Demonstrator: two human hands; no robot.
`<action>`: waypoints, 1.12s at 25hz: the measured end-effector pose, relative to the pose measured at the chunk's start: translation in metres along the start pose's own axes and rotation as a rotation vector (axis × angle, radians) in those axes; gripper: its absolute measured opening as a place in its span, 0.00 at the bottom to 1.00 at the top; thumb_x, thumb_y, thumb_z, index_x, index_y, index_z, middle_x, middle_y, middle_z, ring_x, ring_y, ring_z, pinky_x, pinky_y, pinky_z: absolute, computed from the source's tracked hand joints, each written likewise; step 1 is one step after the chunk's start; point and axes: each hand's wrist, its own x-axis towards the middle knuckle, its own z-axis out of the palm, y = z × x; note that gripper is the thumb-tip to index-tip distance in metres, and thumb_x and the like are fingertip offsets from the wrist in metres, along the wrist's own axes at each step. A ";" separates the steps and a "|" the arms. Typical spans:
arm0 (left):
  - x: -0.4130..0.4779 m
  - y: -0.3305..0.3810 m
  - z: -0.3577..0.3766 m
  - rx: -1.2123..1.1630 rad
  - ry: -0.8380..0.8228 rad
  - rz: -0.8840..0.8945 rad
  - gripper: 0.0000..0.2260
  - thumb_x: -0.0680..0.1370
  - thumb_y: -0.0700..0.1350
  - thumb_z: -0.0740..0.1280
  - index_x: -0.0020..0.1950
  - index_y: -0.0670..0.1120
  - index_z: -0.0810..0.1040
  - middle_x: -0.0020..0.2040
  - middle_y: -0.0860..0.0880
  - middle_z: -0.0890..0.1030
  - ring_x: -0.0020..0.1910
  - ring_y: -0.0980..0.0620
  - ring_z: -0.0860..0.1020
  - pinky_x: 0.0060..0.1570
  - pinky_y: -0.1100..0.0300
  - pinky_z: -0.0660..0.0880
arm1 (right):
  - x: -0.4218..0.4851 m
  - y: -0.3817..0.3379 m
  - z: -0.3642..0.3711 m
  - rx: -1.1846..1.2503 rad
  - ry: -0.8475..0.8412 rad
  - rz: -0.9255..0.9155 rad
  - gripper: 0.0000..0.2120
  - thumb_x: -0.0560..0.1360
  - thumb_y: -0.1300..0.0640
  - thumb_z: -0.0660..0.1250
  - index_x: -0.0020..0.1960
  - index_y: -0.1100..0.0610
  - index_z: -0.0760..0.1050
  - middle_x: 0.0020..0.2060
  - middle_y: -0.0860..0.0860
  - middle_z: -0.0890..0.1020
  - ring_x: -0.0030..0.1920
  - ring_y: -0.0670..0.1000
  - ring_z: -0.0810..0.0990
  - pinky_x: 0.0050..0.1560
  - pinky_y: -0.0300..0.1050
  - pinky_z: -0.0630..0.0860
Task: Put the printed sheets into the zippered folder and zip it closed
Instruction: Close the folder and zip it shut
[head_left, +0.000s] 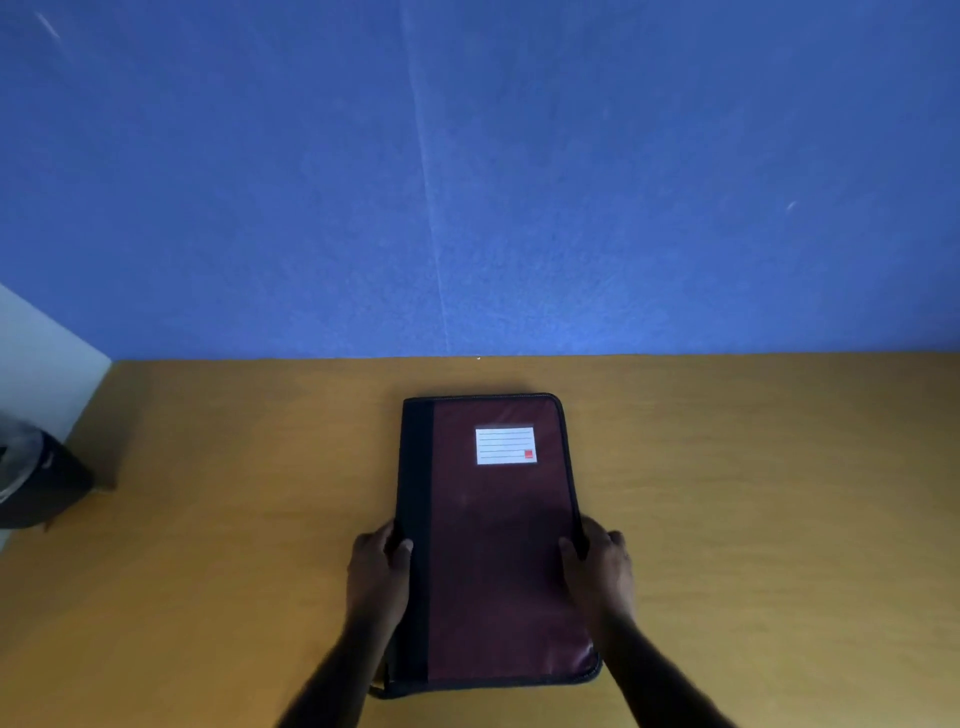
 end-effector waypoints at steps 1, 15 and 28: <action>0.003 0.002 -0.002 -0.023 -0.023 -0.009 0.16 0.83 0.44 0.64 0.70 0.41 0.77 0.64 0.41 0.79 0.61 0.41 0.79 0.62 0.45 0.77 | 0.002 -0.002 -0.002 0.107 -0.012 0.017 0.21 0.76 0.57 0.69 0.69 0.52 0.76 0.58 0.55 0.81 0.55 0.59 0.80 0.54 0.51 0.78; 0.024 0.041 -0.003 -0.225 0.023 -0.004 0.19 0.81 0.44 0.68 0.71 0.45 0.75 0.64 0.48 0.78 0.60 0.46 0.79 0.59 0.49 0.78 | 0.046 -0.015 -0.032 0.602 -0.083 0.219 0.16 0.73 0.72 0.66 0.58 0.61 0.80 0.51 0.59 0.85 0.51 0.61 0.84 0.54 0.63 0.82; 0.064 0.056 0.003 -0.157 -0.003 -0.004 0.20 0.81 0.44 0.68 0.73 0.44 0.74 0.69 0.46 0.76 0.65 0.46 0.77 0.59 0.55 0.75 | 0.076 -0.032 -0.029 0.479 -0.054 0.190 0.16 0.73 0.68 0.68 0.60 0.58 0.80 0.49 0.53 0.85 0.48 0.54 0.84 0.45 0.52 0.85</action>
